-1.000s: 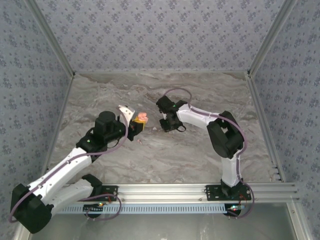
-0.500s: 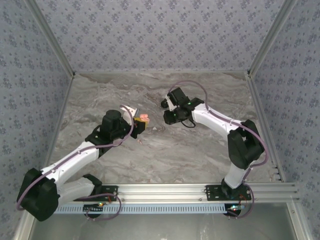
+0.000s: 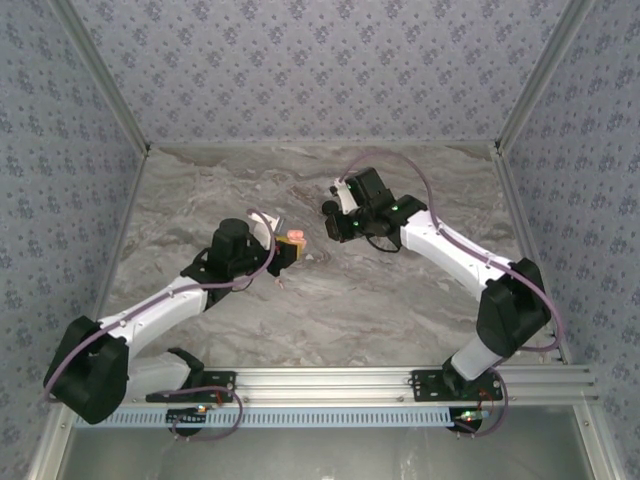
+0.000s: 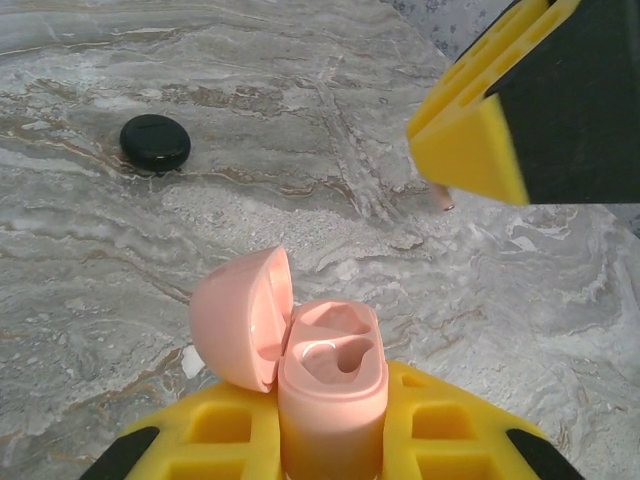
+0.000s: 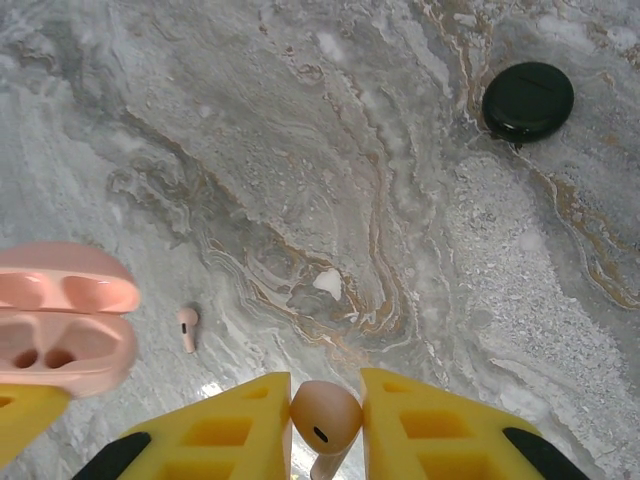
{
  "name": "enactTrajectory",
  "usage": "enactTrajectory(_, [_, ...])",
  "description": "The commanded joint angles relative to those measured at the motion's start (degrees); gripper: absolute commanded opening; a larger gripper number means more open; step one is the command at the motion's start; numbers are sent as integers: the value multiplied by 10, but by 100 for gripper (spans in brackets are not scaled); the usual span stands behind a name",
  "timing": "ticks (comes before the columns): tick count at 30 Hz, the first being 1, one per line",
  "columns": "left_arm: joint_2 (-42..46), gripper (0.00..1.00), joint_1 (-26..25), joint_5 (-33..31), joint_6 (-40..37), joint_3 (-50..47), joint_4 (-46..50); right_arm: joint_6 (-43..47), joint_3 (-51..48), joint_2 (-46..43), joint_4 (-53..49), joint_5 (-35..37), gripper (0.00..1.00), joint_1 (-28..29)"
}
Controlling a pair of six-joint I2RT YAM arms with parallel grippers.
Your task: Insert the wireless bluetooth earbuds into the charging case
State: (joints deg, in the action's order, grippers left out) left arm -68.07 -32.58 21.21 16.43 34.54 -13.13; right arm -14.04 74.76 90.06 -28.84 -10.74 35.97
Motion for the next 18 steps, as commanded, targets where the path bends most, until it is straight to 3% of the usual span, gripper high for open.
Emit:
enactTrajectory(1, [-9, 17, 2, 27, 7, -4, -43, 11, 15, -27, 2, -22, 24, -2])
enactTrajectory(18, [-23, 17, -19, 58, -21, -26, -135, 6, 55, -42, 16, -29, 25, 30])
